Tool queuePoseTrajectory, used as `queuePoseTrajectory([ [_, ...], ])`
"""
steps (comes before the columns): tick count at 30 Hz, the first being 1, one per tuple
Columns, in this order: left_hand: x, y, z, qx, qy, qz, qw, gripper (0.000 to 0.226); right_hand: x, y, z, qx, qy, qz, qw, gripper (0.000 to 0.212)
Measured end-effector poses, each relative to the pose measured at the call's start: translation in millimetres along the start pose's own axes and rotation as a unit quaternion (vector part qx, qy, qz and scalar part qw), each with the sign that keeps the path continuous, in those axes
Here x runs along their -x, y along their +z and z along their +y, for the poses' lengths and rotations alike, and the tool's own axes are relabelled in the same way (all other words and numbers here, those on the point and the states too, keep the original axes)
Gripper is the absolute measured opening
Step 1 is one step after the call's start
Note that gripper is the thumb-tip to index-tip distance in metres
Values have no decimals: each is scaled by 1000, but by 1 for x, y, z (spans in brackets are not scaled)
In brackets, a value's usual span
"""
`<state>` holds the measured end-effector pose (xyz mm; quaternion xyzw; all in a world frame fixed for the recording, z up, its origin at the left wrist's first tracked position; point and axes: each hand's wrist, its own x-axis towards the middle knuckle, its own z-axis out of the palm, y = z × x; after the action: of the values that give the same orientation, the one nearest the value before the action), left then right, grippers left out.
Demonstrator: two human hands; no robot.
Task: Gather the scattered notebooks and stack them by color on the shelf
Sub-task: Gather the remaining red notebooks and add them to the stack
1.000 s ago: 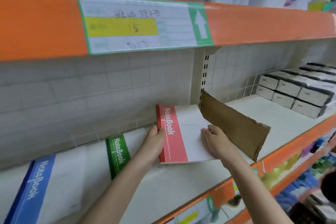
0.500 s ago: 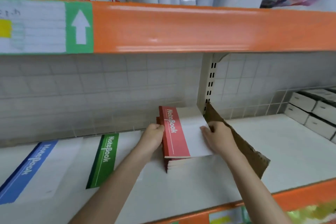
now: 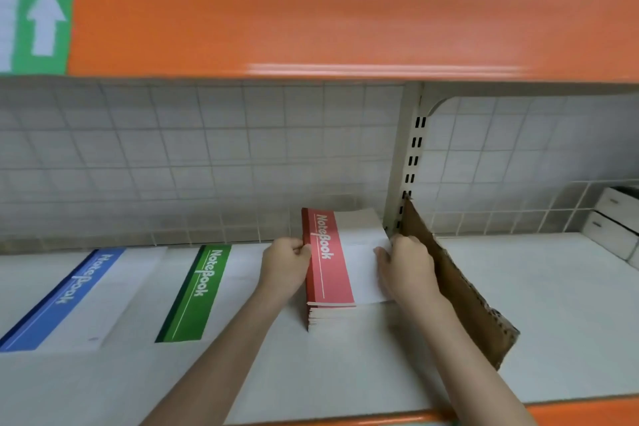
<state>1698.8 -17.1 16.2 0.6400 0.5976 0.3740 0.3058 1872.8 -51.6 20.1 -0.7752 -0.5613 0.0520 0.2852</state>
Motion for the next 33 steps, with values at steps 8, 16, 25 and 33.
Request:
queuePoseTrajectory([
  [8, -4, 6, -2, -71, 36, 23, 997, 27, 3, 6, 4, 16, -16, -12, 1000, 27],
  [16, -8, 8, -11, -86, 31, 16, 996, 26, 1, 9, 5, 23, -18, -7, 1000, 29],
  [25, -12, 12, -14, -94, 33, 8, 995, 27, 1, 13, 6, 19, -6, -20, 1000, 31],
  [33, -11, 12, -18, -66, 38, 9, 997, 31, -2, 16, 7, -4, 9, -74, 997, 33],
])
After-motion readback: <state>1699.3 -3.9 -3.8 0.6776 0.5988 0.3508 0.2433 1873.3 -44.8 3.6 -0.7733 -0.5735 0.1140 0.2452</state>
